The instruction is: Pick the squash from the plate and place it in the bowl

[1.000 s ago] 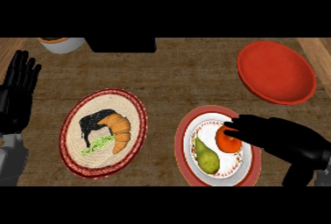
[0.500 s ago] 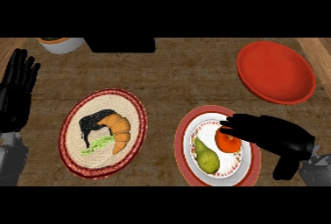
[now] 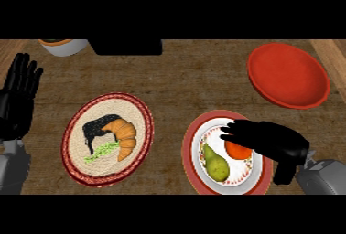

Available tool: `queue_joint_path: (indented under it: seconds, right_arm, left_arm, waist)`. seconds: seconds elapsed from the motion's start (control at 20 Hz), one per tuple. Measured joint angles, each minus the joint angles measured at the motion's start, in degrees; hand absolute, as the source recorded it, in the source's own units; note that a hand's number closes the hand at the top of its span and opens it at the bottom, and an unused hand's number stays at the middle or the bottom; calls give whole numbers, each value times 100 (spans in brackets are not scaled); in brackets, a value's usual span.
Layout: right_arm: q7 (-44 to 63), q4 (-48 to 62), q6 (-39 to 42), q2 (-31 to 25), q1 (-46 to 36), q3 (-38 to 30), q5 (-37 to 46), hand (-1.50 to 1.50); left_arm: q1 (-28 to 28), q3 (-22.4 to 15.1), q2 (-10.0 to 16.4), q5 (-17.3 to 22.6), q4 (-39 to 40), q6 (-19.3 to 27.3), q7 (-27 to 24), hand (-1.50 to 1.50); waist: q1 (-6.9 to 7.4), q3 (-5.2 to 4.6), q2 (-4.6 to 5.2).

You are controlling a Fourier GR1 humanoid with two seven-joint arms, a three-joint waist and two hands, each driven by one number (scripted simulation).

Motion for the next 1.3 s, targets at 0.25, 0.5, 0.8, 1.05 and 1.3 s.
queue_joint_path:
  seconds: [0.25, 0.5, 0.8, 1.05, 1.3]
  right_arm:
    - [-160, 482, -140, 233, -162, -37, 342, -150]
    - [-201, 945, -313, 497, -229, -27, 705, -150]
    - [-95, 1448, -528, 821, -314, -96, 1068, -150]
    - [-436, 1763, -858, 908, -486, -207, 1197, 150]
    - [-740, 2075, -1247, 1049, -622, -336, 1261, 150]
  left_arm:
    - [-106, 85, -54, -92, 99, -30, 3, 0]
    - [-113, 188, -37, -97, 121, -164, 29, 0]
    - [-42, 232, -112, -152, 1, -200, 62, 0]
    - [-39, 284, -126, -180, 9, -263, 47, 0]
    - [-9, 252, -222, -245, -39, -240, 62, 0]
  waist:
    - [2, 0, 2]
    - [2, 0, 1]
    - [5, -10, -9]
    - [-2, -32, -25]
    - [-5, -41, -26]
